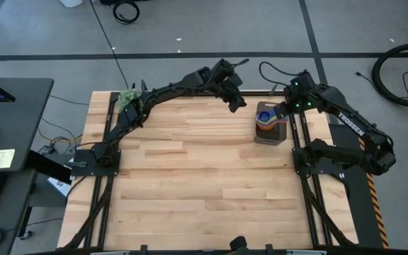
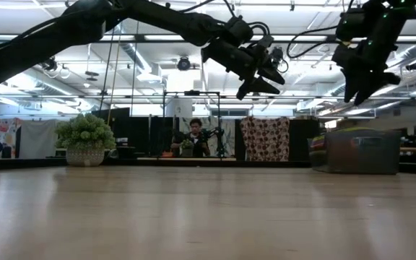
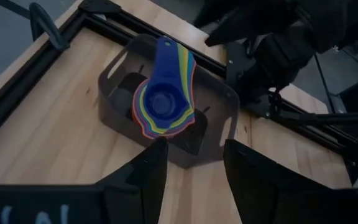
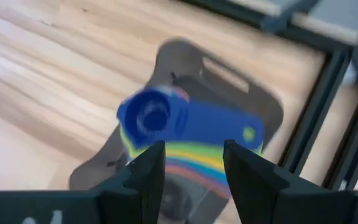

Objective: Nest measuring cups in basket
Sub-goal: Adjust the nested measuring cups into the black bin

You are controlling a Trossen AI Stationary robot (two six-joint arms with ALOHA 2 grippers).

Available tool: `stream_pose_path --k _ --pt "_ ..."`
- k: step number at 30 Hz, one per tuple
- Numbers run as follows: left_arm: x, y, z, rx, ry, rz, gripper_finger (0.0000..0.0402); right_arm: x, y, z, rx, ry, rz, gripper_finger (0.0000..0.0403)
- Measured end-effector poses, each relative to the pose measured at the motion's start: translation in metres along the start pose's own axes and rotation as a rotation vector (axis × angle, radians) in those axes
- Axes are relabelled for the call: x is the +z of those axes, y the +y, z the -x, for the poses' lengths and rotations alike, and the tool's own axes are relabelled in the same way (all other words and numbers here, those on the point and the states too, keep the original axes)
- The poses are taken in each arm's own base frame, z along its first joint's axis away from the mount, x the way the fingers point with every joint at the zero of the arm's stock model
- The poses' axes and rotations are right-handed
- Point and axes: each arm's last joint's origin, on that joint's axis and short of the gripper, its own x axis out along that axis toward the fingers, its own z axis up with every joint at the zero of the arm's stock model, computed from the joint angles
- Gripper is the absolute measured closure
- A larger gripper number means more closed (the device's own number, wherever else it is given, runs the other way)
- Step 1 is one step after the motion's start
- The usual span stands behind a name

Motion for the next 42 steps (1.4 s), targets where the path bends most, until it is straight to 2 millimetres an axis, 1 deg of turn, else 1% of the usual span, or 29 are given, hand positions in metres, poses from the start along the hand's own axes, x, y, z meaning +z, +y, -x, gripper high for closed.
stream_pose_path --k 2,5,7,13,15,18,21,23,25,29,33,36,39,42 --pt "0.000 0.000 0.000 0.000 0.000 -0.002 0.0240 0.003 0.000 -0.003 0.002 -0.029 0.080 0.0236" --pt "0.000 0.000 0.000 0.001 -0.001 -0.015 0.0240 0.007 0.001 -0.009 0.013 -0.022 0.260 0.0236" --pt "0.000 0.001 0.000 0.002 -0.001 -0.020 0.0240 0.008 0.003 -0.014 0.035 -0.001 0.356 0.0236" --pt "0.001 0.003 0.001 0.005 -0.002 -0.014 0.0240 0.007 0.002 -0.024 0.065 0.095 0.557 0.0236" --pt "0.000 0.003 0.001 0.005 -0.002 -0.014 0.0240 0.004 0.001 -0.025 0.045 0.130 0.629 0.0236" --pt "0.000 0.003 0.001 0.006 0.002 -0.012 0.0240 0.005 -0.002 -0.026 -0.050 0.144 0.712 0.0236" --pt "0.000 0.002 0.001 0.005 0.002 -0.013 0.0240 0.014 -0.003 -0.026 -0.148 0.073 0.726 0.0236" --pt "0.000 0.002 0.001 0.006 0.002 -0.013 0.0240 0.019 -0.003 -0.027 -0.154 0.028 0.713 0.0236" --pt "0.000 0.003 0.001 0.006 0.002 -0.014 0.0240 0.021 -0.003 -0.030 -0.138 0.020 0.716 0.0238" --pt "0.000 0.003 0.001 0.006 0.003 -0.015 0.0240 0.030 -0.003 -0.042 -0.149 0.012 0.724 0.0239" --pt "0.000 0.003 0.001 0.011 0.002 -0.023 0.0240 0.037 -0.005 -0.060 -0.200 0.059 0.720 0.0249" --pt "0.000 0.003 0.001 0.013 0.001 -0.023 0.0240 0.040 -0.007 -0.071 -0.232 0.095 0.720 0.0277" --pt "0.000 0.003 0.001 0.013 0.002 -0.022 0.0240 0.041 -0.007 -0.078 -0.229 0.121 0.719 0.0317" --pt "0.000 0.003 0.001 0.013 0.001 -0.022 0.0240 0.041 -0.007 -0.081 -0.195 0.123 0.719 0.0362"
